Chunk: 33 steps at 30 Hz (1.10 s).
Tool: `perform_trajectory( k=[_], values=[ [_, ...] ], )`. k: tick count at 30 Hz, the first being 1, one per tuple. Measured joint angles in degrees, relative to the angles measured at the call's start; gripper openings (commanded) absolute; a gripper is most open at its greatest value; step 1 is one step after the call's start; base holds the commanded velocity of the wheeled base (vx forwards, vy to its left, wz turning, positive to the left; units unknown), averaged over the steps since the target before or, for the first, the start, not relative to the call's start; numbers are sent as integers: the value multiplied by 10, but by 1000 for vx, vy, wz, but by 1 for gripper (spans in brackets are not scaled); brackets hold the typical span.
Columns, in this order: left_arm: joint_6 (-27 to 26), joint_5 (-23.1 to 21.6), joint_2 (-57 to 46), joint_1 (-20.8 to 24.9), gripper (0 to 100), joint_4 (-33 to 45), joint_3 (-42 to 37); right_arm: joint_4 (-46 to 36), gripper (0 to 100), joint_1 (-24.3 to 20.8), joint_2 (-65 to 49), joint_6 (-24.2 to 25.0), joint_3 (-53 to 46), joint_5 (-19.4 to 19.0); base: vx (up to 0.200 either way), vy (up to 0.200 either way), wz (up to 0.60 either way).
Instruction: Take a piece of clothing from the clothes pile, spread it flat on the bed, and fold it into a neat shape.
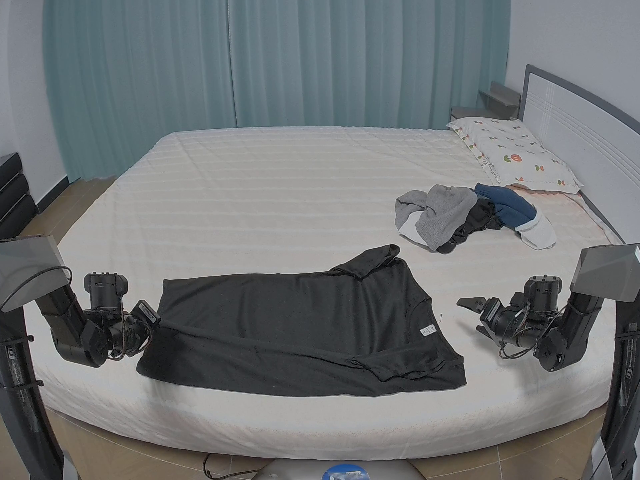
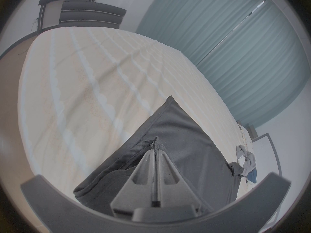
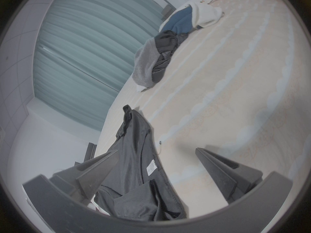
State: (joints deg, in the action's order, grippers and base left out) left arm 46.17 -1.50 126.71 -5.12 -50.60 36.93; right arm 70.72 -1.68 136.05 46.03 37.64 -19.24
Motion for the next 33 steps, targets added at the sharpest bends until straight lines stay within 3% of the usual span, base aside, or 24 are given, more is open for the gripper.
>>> perform_trajectory(
  k=[11,17,26,33],
  values=[
    [-9,0,-14,-3,0,0,-23,-20,100,-40,-26,-53,12,3,0,0,0],
    [-8,1,-17,-3,0,0,-32,-92,100,-54,-43,-87,29,1,0,0,0],
    [-7,2,-18,-3,0,0,-38,-109,100,-87,-52,-93,37,-65,0,0,0],
    [-7,2,-18,-3,0,0,-39,-107,100,-97,-32,-97,36,-69,0,0,0]
  ],
)
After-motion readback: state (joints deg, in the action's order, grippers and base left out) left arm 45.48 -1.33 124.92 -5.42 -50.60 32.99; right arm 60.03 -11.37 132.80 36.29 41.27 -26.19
